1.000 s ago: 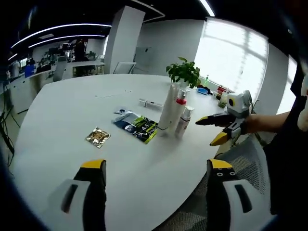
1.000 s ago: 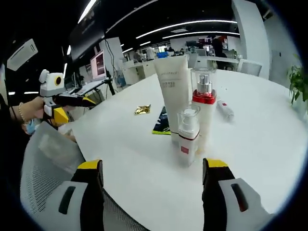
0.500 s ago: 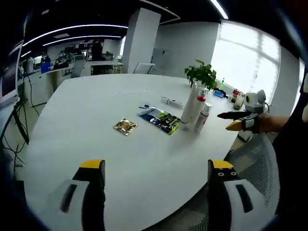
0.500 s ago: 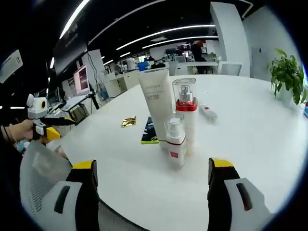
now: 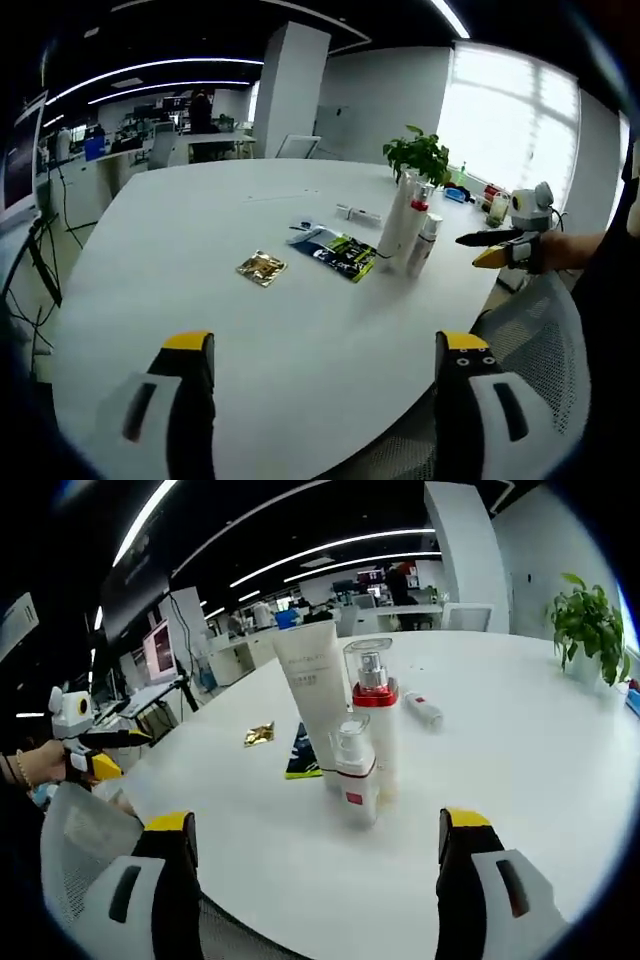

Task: Arrange the skincare products in the storage area until every visible bottle or jar stands upright without overlapping.

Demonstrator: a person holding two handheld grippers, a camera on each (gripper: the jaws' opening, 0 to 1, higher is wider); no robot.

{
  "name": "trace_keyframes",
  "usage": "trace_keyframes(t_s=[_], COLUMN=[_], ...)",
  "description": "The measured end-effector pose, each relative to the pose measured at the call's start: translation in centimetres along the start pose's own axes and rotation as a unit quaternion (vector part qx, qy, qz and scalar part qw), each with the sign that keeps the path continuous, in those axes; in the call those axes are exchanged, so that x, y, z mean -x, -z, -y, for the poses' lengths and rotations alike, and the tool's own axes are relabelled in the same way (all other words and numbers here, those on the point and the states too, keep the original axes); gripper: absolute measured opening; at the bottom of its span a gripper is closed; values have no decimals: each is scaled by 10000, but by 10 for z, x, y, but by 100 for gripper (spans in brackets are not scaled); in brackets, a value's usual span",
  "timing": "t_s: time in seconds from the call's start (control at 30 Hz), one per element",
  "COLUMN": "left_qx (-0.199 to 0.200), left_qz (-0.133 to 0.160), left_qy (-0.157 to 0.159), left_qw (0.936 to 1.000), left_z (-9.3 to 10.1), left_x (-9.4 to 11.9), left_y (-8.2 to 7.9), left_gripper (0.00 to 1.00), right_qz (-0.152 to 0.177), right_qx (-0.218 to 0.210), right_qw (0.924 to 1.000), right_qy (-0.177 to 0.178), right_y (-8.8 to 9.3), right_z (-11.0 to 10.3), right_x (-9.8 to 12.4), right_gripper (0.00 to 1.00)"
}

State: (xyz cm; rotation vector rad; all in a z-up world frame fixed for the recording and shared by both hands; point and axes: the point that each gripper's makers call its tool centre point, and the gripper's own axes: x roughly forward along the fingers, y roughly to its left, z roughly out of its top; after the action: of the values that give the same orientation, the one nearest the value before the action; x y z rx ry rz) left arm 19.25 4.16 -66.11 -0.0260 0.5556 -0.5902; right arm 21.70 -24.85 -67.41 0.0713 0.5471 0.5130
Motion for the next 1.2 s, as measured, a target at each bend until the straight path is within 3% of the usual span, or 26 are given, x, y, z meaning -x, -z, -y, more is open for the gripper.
trace_keyframes(t_s=[0.27,0.5,0.63,0.93,1.2], left_qx=[38,36,27,17,86], left_qz=[-27,-58,-97,-134,-188], left_qy=[-15,-41,-76,6,-73], left_qw=[10000,10000,9999,9999,9998], left_z=[-2,-5,-9,1,4], left_x=[-1,-1,-3,-3,-3], left_y=[3,5,9,10,10], left_gripper=[84,84,83,83,83], right_qz=[-61,-237,-276,-474,-617], right_qx=[-141,-97,-19,401,588], right_qw=[9998,9991,9984,9949,9920], right_qy=[86,343,500,792,932], right_y=[6,13,8,-14,-31], right_z=[11,44,64,109,149], right_x=[4,13,15,15,-3], right_gripper=[100,100,100,100,100])
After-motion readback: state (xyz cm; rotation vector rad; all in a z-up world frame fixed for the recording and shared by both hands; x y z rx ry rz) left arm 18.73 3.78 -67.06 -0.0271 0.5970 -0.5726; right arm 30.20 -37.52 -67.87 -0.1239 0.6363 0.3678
